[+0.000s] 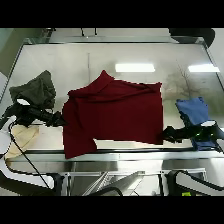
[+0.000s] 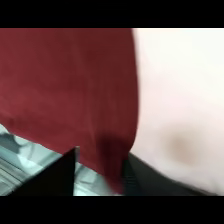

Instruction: Fold the shirts.

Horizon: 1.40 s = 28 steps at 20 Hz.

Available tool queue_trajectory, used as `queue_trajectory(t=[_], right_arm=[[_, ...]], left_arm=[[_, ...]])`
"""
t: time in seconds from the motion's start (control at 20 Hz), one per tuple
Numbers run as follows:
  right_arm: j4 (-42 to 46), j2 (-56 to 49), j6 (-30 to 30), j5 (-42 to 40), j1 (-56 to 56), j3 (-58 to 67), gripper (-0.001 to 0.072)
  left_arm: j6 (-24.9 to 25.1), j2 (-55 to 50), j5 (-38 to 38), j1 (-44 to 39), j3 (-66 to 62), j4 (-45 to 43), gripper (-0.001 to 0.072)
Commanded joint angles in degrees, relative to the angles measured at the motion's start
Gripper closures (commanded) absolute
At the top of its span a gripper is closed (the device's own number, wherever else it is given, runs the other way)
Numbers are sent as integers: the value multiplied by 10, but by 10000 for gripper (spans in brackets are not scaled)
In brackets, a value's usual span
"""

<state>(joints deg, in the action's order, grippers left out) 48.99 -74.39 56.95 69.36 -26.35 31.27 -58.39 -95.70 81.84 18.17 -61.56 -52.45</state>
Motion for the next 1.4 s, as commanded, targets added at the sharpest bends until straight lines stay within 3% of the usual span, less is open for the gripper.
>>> queue_trajectory(t=[0.0,0.05,0.25,0.35,0.5,0.6,0.75,0.85,0.95,1.05,1.35], right_arm=[[-44,0,-30,2,57,0,608],[-69,2,-42,3,68,7,697],[-156,71,-64,66,73,105,694],[-195,151,-61,97,66,197,694],[-218,276,-29,104,50,366,694],[-217,339,-18,91,28,474,694],[-207,397,-12,76,-13,575,693],[-158,420,-12,45,-36,608,693],[-116,426,-12,5,-49,614,694],[-99,395,2,15,-51,606,695],[-130,204,-11,43,5,445,697]], left_arm=[[-2,2,13,0,-2,2,685],[-2,11,17,0,-2,3,686],[25,118,46,17,-2,89,686],[54,199,74,38,-2,196,687],[100,366,128,94,-14,444,686],[102,475,140,148,-74,519,686],[98,578,128,256,-203,519,686],[76,581,116,280,-273,519,686],[53,541,102,260,-322,482,686],[20,493,83,237,-349,370,686],[28,310,13,35,-260,234,686]])
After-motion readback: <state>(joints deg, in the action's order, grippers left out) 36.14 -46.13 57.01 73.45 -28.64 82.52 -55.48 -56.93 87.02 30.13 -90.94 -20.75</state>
